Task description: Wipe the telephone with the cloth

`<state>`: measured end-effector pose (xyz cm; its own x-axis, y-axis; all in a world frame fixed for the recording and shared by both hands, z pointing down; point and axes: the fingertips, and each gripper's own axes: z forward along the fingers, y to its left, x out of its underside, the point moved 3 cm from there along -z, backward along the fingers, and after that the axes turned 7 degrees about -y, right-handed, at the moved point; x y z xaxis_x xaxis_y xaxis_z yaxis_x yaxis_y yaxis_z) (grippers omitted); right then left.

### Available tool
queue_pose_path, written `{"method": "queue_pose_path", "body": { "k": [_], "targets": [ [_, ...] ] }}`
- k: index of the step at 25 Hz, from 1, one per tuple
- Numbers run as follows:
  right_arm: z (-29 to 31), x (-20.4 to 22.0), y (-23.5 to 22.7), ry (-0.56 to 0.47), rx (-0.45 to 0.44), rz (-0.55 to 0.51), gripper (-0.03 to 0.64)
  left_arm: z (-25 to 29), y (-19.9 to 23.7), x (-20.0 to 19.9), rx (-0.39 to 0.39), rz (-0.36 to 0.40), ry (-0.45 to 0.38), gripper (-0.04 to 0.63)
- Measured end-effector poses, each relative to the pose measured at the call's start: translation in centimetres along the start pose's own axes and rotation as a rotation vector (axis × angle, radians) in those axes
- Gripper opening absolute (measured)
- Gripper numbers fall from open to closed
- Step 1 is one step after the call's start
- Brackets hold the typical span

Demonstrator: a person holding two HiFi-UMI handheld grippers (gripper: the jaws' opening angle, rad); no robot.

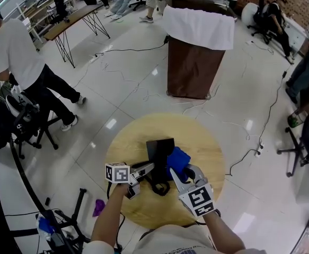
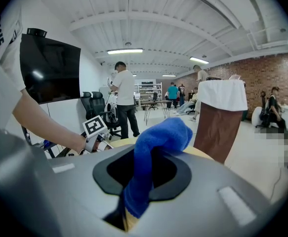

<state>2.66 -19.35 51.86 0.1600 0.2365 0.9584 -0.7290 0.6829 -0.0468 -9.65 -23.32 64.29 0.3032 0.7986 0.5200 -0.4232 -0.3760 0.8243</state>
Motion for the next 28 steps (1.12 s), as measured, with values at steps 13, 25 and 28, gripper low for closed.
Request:
{"method": "queue_pose_path", "body": {
  "k": [13,25,28],
  "targets": [
    [0.2,-0.4,0.7,-0.019,-0.023,-0.003,0.061,-0.3,-0.6,-0.2,-0.016,0.000,-0.036,0.064],
    [-0.2,-1.1,1.7,-0.043,-0.044,-0.014,0.061,-1.4,-2.3,-2.0,-0.002,0.001,-0.123,0.061],
    [-0.3,-1.5,2.2,-0.056,-0.053,-0.023,0.061,-1.7,-3.5,-2.7,0.009,0.025,-0.148,0.061]
  ]
}}
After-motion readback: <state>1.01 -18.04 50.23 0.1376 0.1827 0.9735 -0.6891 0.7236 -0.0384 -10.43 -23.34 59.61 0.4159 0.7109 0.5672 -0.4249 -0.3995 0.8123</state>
